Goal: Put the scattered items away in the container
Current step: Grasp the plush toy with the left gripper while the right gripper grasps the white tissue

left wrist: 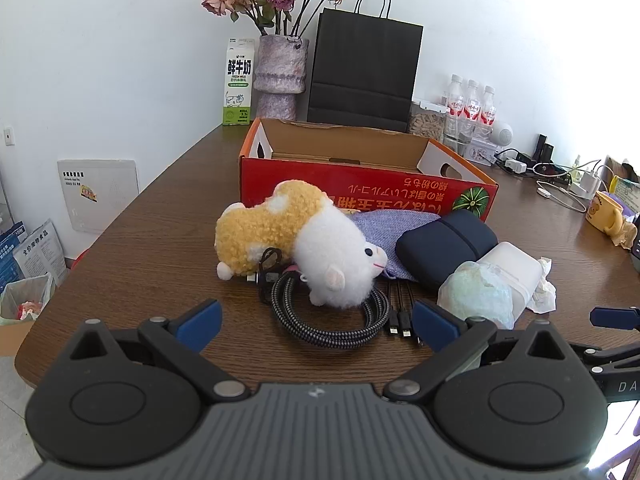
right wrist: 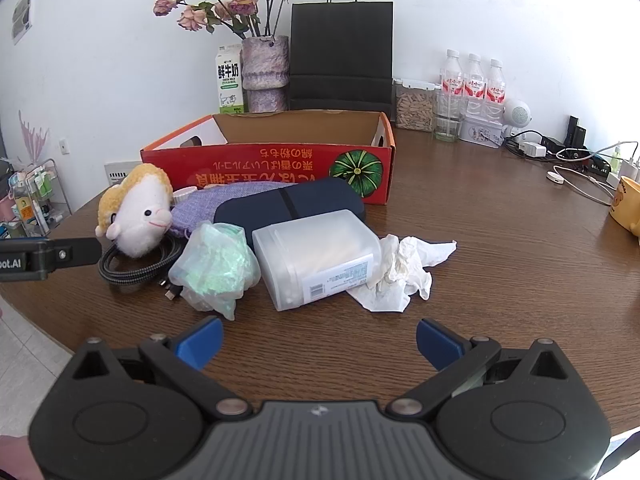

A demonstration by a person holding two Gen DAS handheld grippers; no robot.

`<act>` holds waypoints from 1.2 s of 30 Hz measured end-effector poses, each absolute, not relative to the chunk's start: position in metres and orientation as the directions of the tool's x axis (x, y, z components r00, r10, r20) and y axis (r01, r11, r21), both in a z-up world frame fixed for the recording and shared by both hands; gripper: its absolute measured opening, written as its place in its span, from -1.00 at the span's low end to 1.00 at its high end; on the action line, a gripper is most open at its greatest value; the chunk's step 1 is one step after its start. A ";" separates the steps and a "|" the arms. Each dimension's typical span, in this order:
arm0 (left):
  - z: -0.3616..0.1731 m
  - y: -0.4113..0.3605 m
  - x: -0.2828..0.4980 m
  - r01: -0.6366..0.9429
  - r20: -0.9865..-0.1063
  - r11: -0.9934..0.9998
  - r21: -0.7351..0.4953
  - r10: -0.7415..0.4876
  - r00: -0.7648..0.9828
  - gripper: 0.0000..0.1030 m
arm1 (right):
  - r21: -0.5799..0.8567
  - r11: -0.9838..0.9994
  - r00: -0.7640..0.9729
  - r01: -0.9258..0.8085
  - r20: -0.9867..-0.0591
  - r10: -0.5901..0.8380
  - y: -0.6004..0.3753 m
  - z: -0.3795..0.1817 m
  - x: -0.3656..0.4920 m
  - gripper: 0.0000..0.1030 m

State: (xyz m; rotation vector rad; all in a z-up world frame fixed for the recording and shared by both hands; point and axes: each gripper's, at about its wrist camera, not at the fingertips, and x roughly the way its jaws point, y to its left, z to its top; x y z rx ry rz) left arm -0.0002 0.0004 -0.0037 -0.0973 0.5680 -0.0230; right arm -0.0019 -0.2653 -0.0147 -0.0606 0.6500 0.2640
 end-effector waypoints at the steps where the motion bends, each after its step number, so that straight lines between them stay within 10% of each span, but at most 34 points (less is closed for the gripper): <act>1: -0.004 0.000 0.000 -0.005 -0.536 0.995 -0.099 -0.049 0.843 1.00 | 0.028 0.965 0.763 -0.262 -0.606 0.225 -0.265 -0.015 -0.002 1.00; 29: -0.007 -0.004 0.035 -0.039 -0.542 0.995 -0.088 -0.015 0.840 1.00 | -0.036 0.978 0.767 -0.205 -0.626 0.138 -0.303 -0.034 0.051 0.99; 36: -0.004 -0.012 0.048 -0.044 -0.546 0.997 -0.067 0.001 0.838 1.00 | -0.021 0.965 0.744 -0.263 -0.641 0.189 -0.312 -0.038 0.077 0.65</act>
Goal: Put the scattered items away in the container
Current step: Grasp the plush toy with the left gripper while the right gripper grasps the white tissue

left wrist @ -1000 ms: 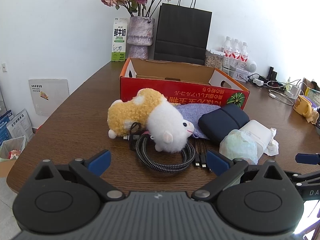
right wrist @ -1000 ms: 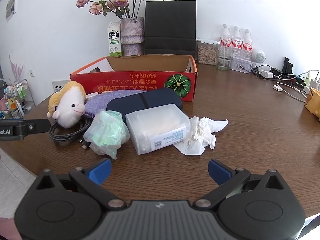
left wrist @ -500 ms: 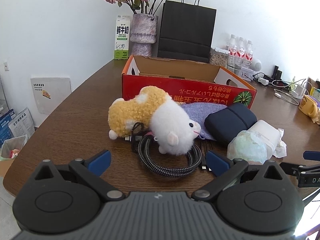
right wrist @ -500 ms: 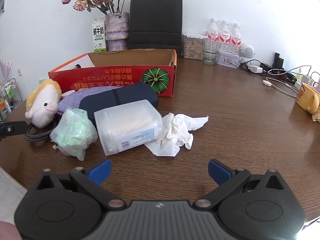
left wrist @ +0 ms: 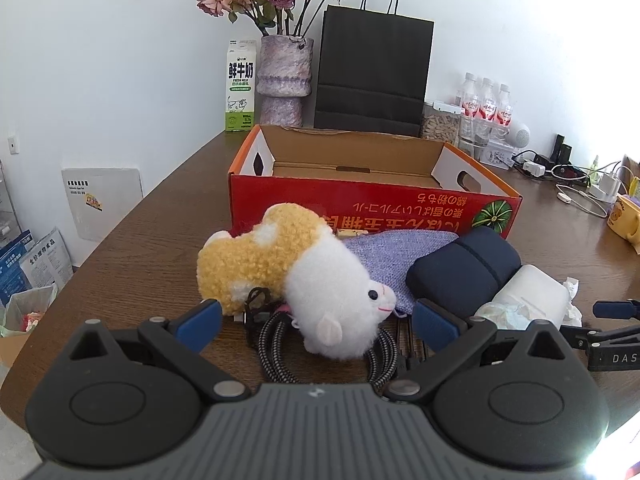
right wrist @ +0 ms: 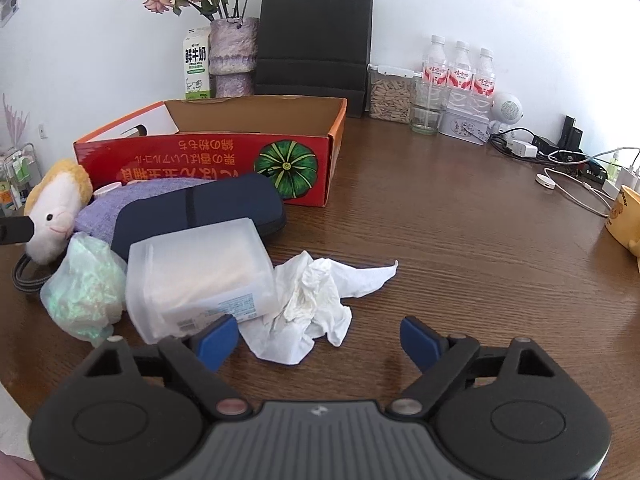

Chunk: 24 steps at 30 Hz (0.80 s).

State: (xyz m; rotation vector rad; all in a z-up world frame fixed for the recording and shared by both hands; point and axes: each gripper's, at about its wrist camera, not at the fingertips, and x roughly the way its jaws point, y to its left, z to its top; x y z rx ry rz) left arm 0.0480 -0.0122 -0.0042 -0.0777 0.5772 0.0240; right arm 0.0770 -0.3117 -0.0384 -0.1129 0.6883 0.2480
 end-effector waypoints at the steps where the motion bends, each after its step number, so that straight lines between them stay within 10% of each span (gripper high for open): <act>1: -0.005 -0.013 0.050 -0.047 -0.549 0.997 -0.066 0.003 0.836 1.00 | -0.013 0.961 0.740 -0.276 -0.641 0.204 -0.313 -0.040 0.080 0.63; 8: -0.006 -0.013 0.063 -0.105 -0.558 0.991 -0.084 0.041 0.829 1.00 | 0.023 0.926 0.724 -0.378 -0.616 0.311 -0.323 -0.043 0.089 0.21; 12: -0.005 -0.017 0.072 -0.131 -0.563 0.988 -0.088 0.059 0.825 1.00 | 0.040 0.916 0.718 -0.400 -0.607 0.340 -0.328 -0.040 0.095 -0.78; 20: -0.009 -0.014 0.095 -0.202 -0.603 0.972 -0.116 0.093 0.792 0.97 | 0.023 0.912 0.742 -0.409 -0.574 0.347 -0.336 -0.035 0.096 -0.90; 24: -0.010 -0.011 0.096 -0.232 -0.601 0.965 -0.125 0.113 0.791 0.52 | 0.015 0.919 0.763 -0.393 -0.553 0.335 -0.341 -0.029 0.099 -0.90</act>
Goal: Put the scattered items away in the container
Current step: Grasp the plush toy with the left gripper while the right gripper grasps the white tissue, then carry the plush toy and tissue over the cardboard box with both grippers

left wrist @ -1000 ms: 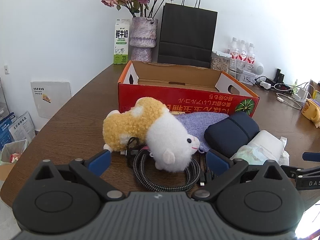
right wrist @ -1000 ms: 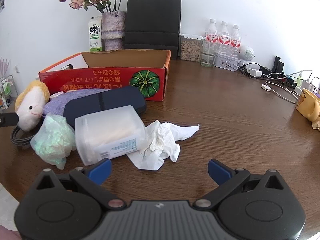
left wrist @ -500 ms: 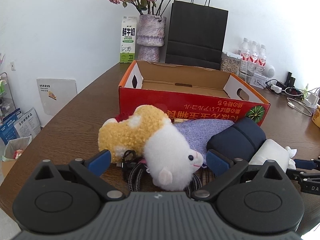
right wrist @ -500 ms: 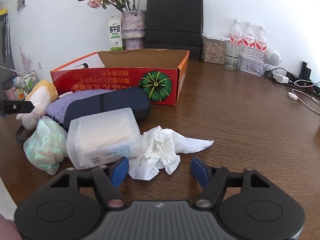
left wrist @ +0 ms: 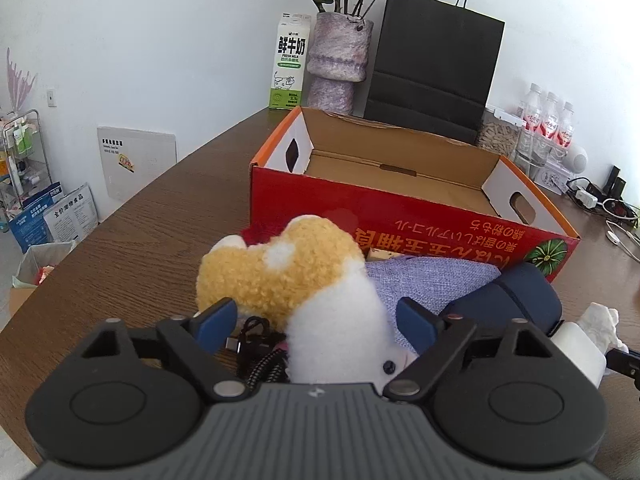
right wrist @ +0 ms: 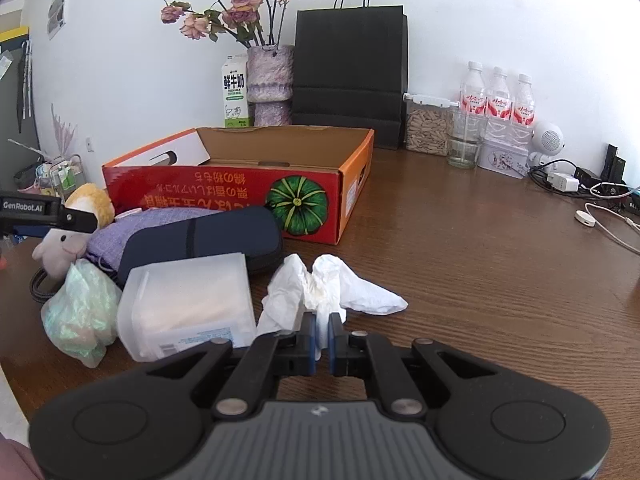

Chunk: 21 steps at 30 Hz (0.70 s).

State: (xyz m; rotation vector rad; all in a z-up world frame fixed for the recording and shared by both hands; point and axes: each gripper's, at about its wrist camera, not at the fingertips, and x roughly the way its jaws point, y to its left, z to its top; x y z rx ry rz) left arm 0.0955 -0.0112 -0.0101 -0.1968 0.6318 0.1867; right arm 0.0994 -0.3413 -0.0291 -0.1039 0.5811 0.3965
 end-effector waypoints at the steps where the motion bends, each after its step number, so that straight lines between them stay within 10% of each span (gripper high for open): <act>1: -0.010 -0.010 0.096 -0.230 -0.599 0.965 -0.126 0.110 0.793 0.48 | 0.014 0.921 0.767 -0.390 -0.549 0.333 -0.342 -0.028 0.100 -0.90; 6: -0.011 -0.011 0.094 -0.191 -0.604 0.972 -0.136 0.071 0.794 -0.03 | 0.018 0.924 0.787 -0.382 -0.519 0.335 -0.342 -0.019 0.103 -0.90; 21: 0.010 -0.002 0.062 -0.136 -0.518 0.975 -0.176 0.026 0.855 -0.13 | 0.023 0.913 0.806 -0.407 -0.461 0.371 -0.318 0.000 0.095 -0.90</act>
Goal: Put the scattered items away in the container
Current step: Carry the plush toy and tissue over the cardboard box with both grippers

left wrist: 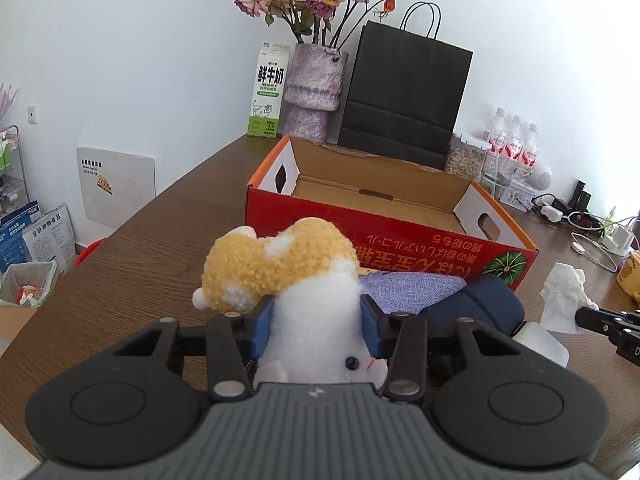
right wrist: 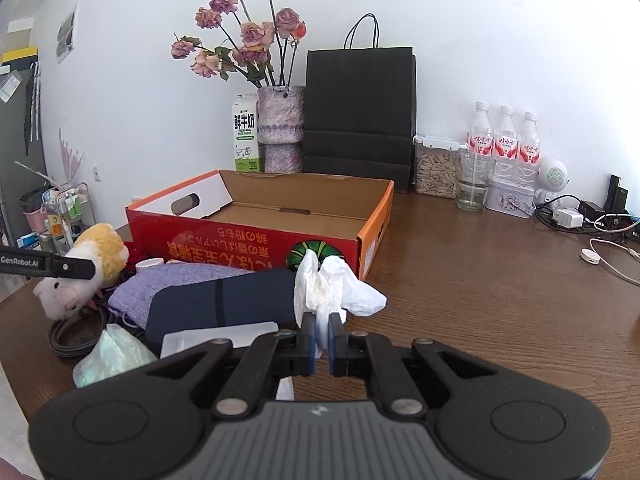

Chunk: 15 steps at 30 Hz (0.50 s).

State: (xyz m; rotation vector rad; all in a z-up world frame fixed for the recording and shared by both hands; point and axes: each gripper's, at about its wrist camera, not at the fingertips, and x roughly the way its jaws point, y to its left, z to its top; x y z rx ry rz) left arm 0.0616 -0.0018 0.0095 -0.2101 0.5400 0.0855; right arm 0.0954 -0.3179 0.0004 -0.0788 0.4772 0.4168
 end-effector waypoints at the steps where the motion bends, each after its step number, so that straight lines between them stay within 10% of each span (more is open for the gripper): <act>1: 0.012 -0.001 0.060 -0.131 -0.510 0.975 -0.180 0.022 0.860 -0.13 | 0.022 0.913 0.809 -0.407 -0.456 0.372 -0.317 0.002 0.095 -0.90; 15: 0.049 0.010 0.061 -0.019 -0.383 0.966 -0.258 -0.084 0.920 -0.13 | 0.026 0.899 0.837 -0.437 -0.355 0.417 -0.273 0.039 0.111 -0.90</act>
